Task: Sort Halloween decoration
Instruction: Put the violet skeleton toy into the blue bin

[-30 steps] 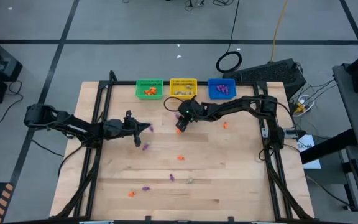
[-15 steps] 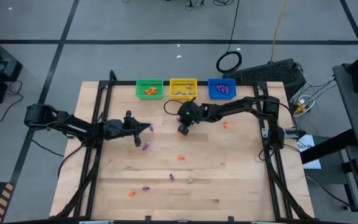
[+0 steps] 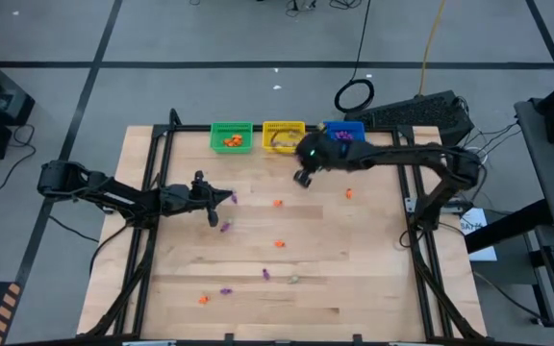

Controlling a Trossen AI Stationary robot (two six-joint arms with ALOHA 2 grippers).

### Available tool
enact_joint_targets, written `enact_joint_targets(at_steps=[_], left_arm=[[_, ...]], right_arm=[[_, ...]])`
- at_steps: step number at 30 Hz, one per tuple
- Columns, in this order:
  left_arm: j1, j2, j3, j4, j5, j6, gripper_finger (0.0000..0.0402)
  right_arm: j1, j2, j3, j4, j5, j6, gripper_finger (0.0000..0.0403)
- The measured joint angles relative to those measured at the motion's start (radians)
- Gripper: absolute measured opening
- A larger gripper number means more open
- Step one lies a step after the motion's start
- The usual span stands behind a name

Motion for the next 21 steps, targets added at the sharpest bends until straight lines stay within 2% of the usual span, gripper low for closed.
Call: enact_joint_targets(at_steps=[4, 8, 10, 15, 21], left_arm=[[0.000, 0.000, 0.000, 0.000, 0.000, 0.000, 0.0000], [0.000, 0.000, 0.000, 0.000, 0.000, 0.000, 0.0000], [0.000, 0.000, 0.000, 0.000, 0.000, 0.000, 0.0000], [0.000, 0.000, 0.000, 0.000, 0.000, -0.002, 0.0000], [0.000, 0.000, 0.000, 0.000, 0.000, -0.002, 0.0000]], right_arm=[[-0.104, -0.066, 0.000, -0.126, 0.037, 0.000, 0.0015], [-0.236, -0.071, 0.000, -0.201, 0.039, -0.025, 0.0015], [-0.301, -0.056, 0.000, -0.207, 0.035, -0.051, 0.0015], [-0.452, 0.014, 0.000, -0.179, -0.081, -0.100, 0.0015], [-0.542, 0.110, 0.000, -0.142, -0.095, -0.139, 0.0015]])
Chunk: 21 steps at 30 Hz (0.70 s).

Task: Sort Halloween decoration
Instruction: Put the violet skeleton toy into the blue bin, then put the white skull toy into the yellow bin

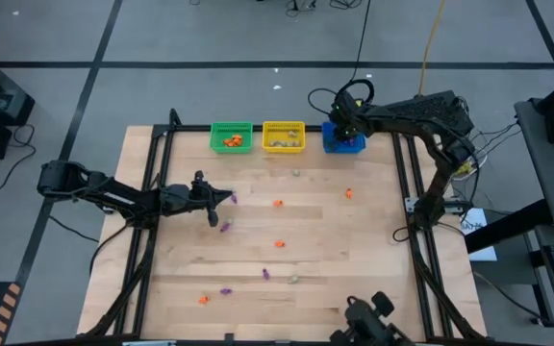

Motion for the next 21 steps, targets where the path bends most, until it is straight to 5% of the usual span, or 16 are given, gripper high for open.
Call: enact_joint_targets(at_steps=[10, 17, 21], left_arm=[[0.000, 0.000, 0.000, 0.000, 0.027, -0.026, 0.0000], [0.000, 0.000, 0.000, 0.000, 0.027, -0.027, 0.0000], [0.000, 0.000, 0.004, 0.000, 0.044, -0.027, 0.0000]], right_arm=[[-0.026, 0.054, 0.000, 0.019, -0.044, 0.011, 0.0053], [-0.003, -0.051, 0.000, -0.001, -0.045, 0.021, 0.0145], [0.040, -0.138, -0.001, -0.040, -0.048, 0.020, 0.0139]])
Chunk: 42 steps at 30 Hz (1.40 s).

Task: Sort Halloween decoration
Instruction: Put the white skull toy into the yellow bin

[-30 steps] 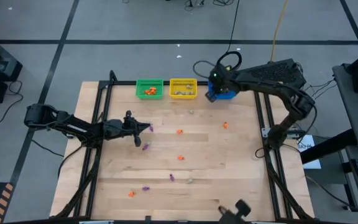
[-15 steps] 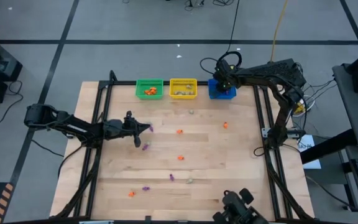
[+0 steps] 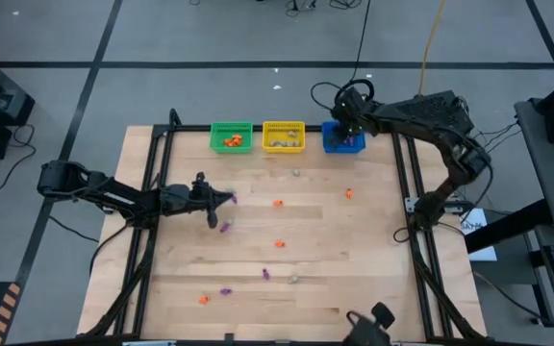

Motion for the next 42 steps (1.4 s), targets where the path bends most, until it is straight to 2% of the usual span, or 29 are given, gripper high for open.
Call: enact_joint_targets(at_steps=[5, 9, 15, 19, 23, 28, 32, 39, 42], left_arm=[[0.000, 0.000, 0.025, -0.007, 0.050, 0.001, 0.0000], [-0.005, 0.000, 0.066, -0.108, 0.063, 0.002, 0.0000], [-0.059, 0.000, 0.148, -0.297, 0.065, 0.027, 0.0000], [-0.084, 0.000, 0.260, -0.558, 0.064, 0.030, 0.0000], [-0.099, 0.000, 0.384, -0.829, 0.056, 0.002, 0.0000], [-0.115, 0.000, 0.468, -1.011, 0.065, 0.003, 0.0005], [-0.124, 0.000, 0.479, -1.082, 0.066, -0.022, 0.0042], [-0.141, 0.060, 0.479, -1.072, 0.091, -0.049, 0.0138], [-0.145, 0.098, 0.479, -1.064, 0.106, -0.022, 0.0167]], right_arm=[[0.104, -0.090, -0.095, 0.083, -0.001, -0.009, 0.0069], [0.192, -0.154, -0.219, 0.209, -0.001, -0.004, 0.0010], [0.335, -0.266, -0.366, 0.414, -0.001, 0.030, 0.0010], [0.420, -0.335, -0.420, 0.529, 0.005, 0.041, 0.0001], [0.487, -0.368, -0.445, 0.600, 0.006, 0.044, 0.0003], [0.549, -0.364, -0.447, 0.605, 0.031, 0.036, 0.0003], [0.595, -0.350, -0.448, 0.605, 0.111, 0.034, 0.0004], [0.653, -0.323, -0.447, 0.650, 0.110, 0.024, 0.0004], [0.670, -0.323, -0.447, 0.652, 0.111, 0.023, 0.0004]])
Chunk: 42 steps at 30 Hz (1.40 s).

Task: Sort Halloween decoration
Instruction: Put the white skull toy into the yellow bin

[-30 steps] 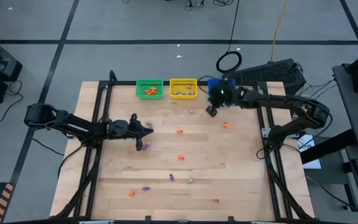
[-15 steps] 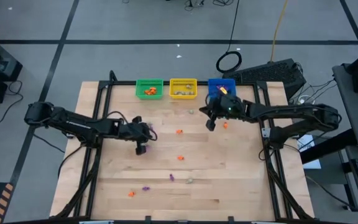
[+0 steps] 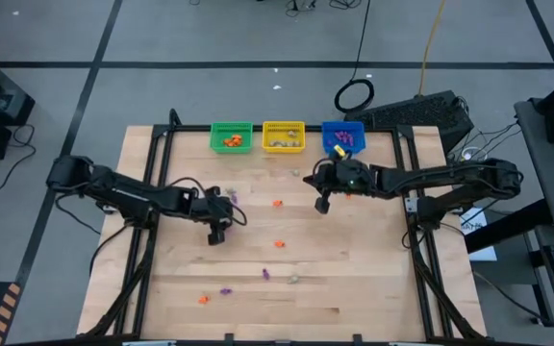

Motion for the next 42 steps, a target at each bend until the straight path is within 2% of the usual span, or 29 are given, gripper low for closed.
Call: enact_joint_targets(at_steps=[4, 8, 12, 20, 24, 28, 37, 42], left_arm=[[0.001, 0.047, 0.000, 0.001, 0.010, 0.007, 0.0183], [0.001, 0.083, 0.001, 0.012, 0.010, 0.030, 0.0177], [0.000, 0.106, 0.001, 0.055, 0.016, 0.041, 0.0148], [0.002, 0.110, 0.001, 0.077, 0.010, 0.060, 0.0054], [0.013, 0.109, 0.001, 0.093, -0.006, 0.058, 0.0051], [0.046, 0.108, 0.019, 0.127, -0.008, 0.050, 0.0050], [0.173, 0.107, 0.158, 0.134, -0.019, 0.061, 0.0038], [0.268, 0.107, 0.219, 0.140, -0.019, 0.087, 0.0009]], right_arm=[[0.017, 0.000, 0.000, 0.006, 0.000, -0.001, 0.0004], [0.027, 0.000, 0.000, 0.012, 0.002, -0.004, 0.0004], [0.035, 0.000, 0.000, 0.021, 0.003, -0.005, 0.0004], [0.035, 0.000, 0.000, 0.022, 0.003, -0.008, 0.0004], [0.035, 0.000, 0.000, 0.022, 0.003, -0.008, 0.0004], [0.035, 0.000, 0.000, 0.022, 0.003, -0.008, 0.0004], [0.035, 0.000, 0.000, 0.024, 0.003, -0.029, 0.0004], [0.035, 0.000, 0.001, 0.039, 0.000, -0.027, 0.0004]])
